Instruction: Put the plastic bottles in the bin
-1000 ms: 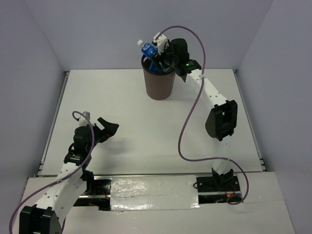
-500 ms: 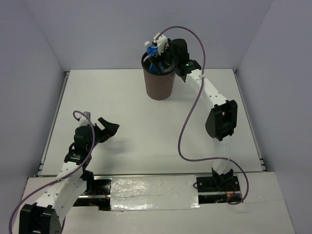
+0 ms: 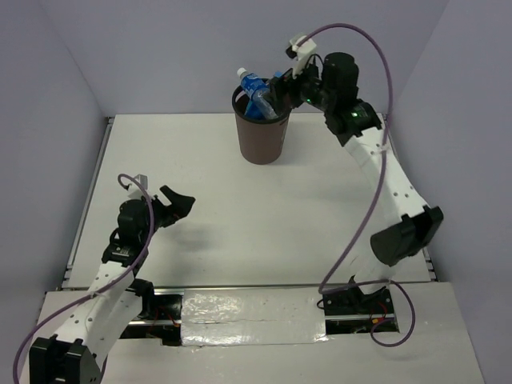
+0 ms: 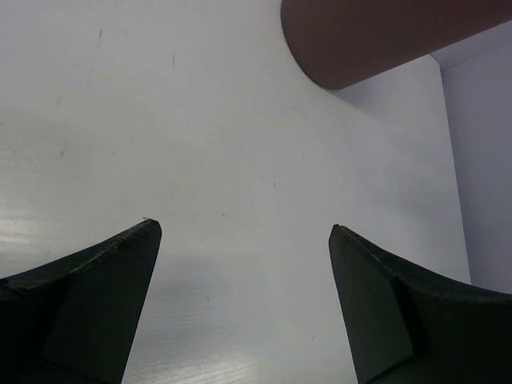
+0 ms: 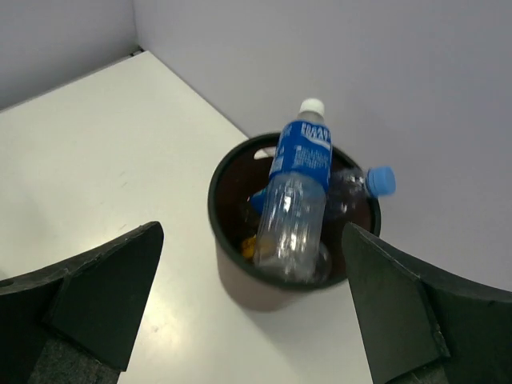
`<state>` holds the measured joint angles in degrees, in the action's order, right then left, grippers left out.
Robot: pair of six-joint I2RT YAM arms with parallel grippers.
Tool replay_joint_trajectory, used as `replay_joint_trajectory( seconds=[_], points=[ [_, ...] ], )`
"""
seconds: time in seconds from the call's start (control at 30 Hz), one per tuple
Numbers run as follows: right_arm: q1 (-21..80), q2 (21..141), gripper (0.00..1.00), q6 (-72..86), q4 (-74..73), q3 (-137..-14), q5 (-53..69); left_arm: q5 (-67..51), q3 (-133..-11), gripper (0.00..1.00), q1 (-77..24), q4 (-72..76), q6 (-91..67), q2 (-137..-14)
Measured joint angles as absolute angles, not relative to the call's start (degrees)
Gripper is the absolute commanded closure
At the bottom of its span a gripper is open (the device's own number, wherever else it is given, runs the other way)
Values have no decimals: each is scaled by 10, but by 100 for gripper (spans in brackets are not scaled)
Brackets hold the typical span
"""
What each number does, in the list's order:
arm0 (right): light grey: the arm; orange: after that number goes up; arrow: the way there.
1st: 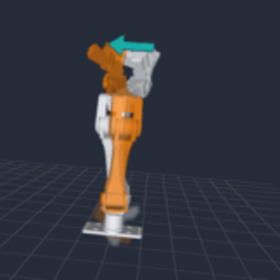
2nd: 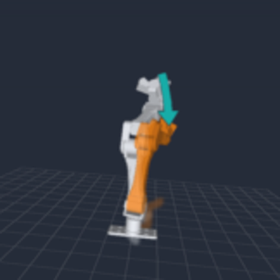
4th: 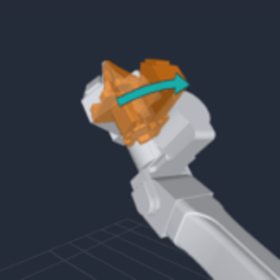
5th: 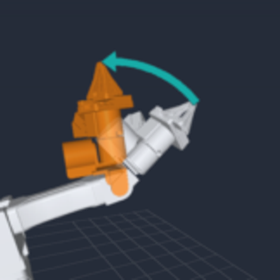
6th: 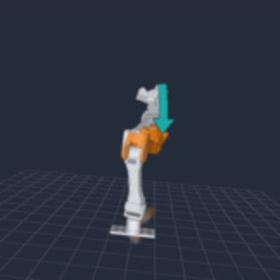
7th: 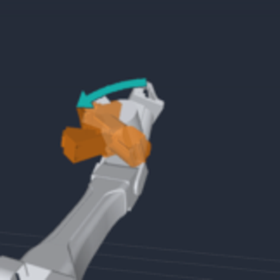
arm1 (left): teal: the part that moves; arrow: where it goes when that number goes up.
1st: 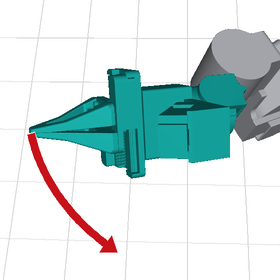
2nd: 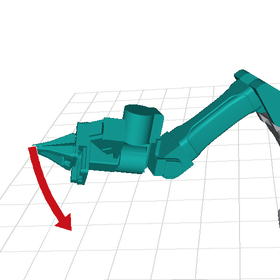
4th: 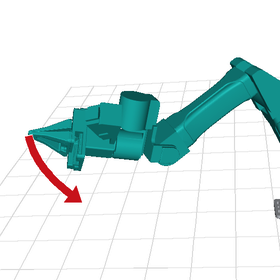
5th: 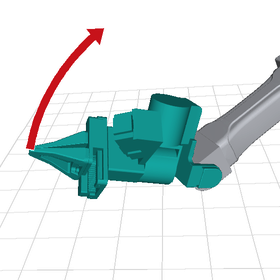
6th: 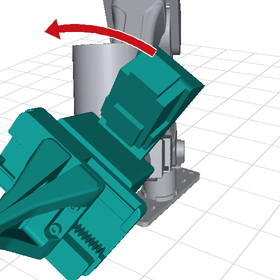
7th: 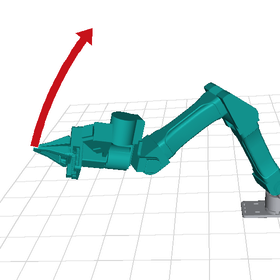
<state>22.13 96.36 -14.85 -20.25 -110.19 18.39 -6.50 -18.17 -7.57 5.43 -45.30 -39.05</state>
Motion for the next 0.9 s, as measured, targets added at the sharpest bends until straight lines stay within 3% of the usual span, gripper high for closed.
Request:
replay_joint_trajectory(
  seconds=[0.4,0.6,0.9],
  points=[
    [69,762,0,-103,-344,-869,228,-67,-279,0,-76,-28,-389,-335],
    [61,604,0,-90,-358,-712,193,-69,-302,1,-76,-76,-374,-310],
    [50,434,0,-29,-359,-582,133,-91,-323,1,-75,-112,-374,-288]
  ],
)
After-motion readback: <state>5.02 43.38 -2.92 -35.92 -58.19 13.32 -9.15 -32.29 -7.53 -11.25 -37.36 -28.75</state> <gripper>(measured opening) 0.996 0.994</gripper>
